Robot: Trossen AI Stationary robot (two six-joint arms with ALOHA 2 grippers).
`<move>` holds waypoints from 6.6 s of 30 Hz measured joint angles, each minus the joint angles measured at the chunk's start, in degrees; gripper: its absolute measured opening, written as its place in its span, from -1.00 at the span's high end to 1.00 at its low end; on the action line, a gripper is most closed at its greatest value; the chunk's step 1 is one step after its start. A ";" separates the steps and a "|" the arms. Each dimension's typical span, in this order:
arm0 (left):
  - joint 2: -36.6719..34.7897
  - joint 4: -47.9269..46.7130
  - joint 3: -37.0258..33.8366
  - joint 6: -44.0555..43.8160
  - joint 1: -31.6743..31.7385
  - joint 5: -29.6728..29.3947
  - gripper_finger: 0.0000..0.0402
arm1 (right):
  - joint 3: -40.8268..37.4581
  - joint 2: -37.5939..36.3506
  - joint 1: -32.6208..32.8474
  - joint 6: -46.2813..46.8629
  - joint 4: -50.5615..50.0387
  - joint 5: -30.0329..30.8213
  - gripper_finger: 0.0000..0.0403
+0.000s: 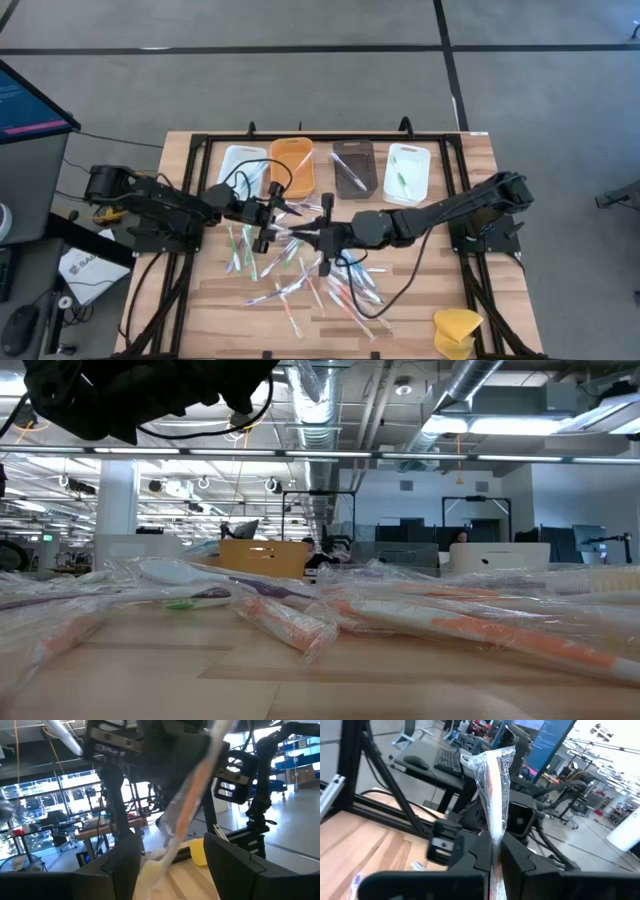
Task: Pick & Place Toothbrushes
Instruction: Put the orange toothbrush into the yellow bin
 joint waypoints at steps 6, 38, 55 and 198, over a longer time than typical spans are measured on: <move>0.58 0.01 0.37 -0.01 -1.10 0.00 -0.04 | -0.02 0.02 -0.87 -0.02 -0.29 0.00 0.95; 2.77 0.42 2.56 0.16 -0.96 -5.10 -0.22 | -0.02 0.02 -2.64 -0.15 -0.27 -0.44 0.95; 2.77 0.12 4.67 0.23 -0.92 -6.71 0.31 | -0.02 0.02 -2.86 0.20 -0.88 -1.45 0.95; 17.39 -96.29 39.93 -12.06 37.38 1.33 0.88 | -28.52 -37.94 -14.09 48.97 -58.97 21.55 -0.27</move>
